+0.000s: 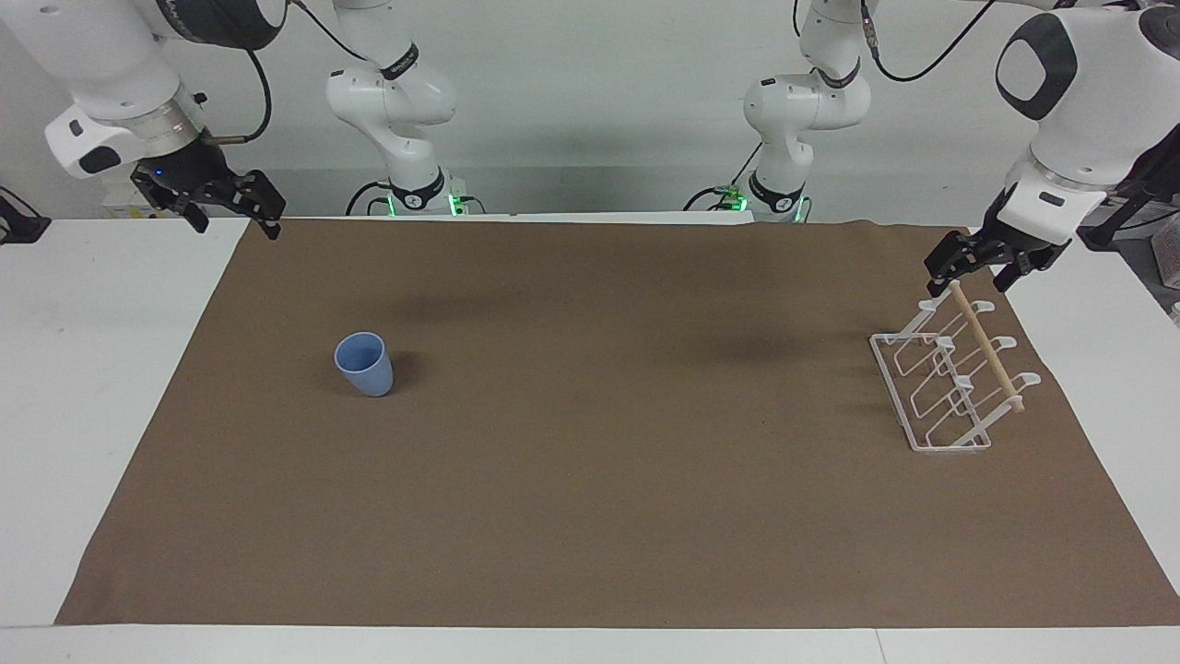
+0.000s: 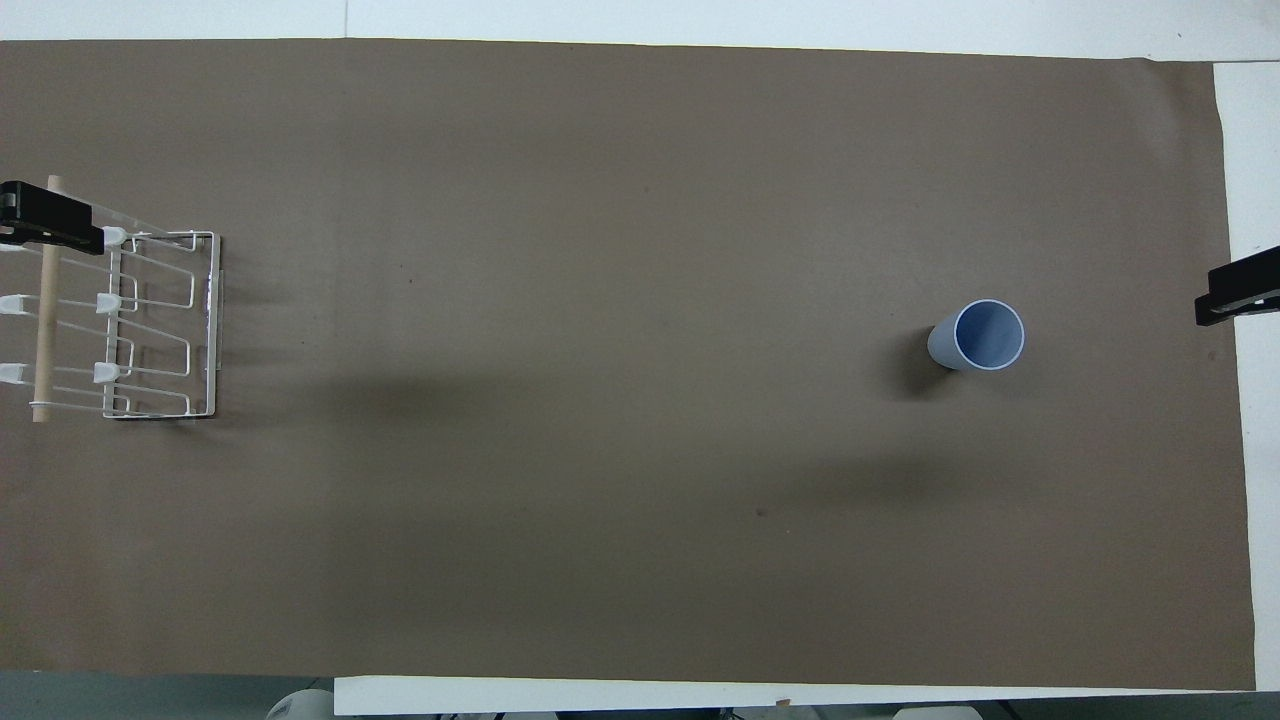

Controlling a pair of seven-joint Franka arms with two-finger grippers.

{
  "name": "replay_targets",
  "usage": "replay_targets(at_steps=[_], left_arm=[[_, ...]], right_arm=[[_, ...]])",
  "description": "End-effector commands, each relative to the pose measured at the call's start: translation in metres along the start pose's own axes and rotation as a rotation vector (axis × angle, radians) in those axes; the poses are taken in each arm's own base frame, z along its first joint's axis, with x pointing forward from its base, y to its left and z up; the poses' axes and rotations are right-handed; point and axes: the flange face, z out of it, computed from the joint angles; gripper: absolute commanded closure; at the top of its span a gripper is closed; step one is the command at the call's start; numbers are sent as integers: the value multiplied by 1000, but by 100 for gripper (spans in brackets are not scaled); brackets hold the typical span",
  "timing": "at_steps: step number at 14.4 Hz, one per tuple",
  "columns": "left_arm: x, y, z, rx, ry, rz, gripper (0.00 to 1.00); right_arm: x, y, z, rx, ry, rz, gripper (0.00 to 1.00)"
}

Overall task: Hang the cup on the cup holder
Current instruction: 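Move the right gripper toward the light blue cup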

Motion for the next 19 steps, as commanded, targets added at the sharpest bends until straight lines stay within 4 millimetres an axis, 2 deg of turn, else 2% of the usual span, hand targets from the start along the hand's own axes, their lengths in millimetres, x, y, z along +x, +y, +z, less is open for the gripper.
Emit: replay_targets(at_steps=[1,5,8,10,12,14,17,19], left_arm=[[-10,5,-1,-6,-5,-12,0],[-10,5,-1,-6,-5,-7,0],[-10,6,-1,-6,-6,-6,0],[-10,6,-2,-6,-2,-3,0],[-10,8,-2,-6,0,0,0],[-10,9,-2,-6,-2,0,0],[-10,10,-3,-6,0,0,0],[-10,9,-2,-6,-2,-1,0]], right_arm=[[-1,3,0,-2,-10,-30,0],[0,1,4,-10,-2,-35,0],[12,5,13,-19,32,-100,0],[28,7,41,-22,51,-168,0],[46,14,77,-11,67,-180,0],[60,12,111,-7,54,-179,0],[66,1,162,89,35,-150,0],[64,-14,185,88,31,-164,0]])
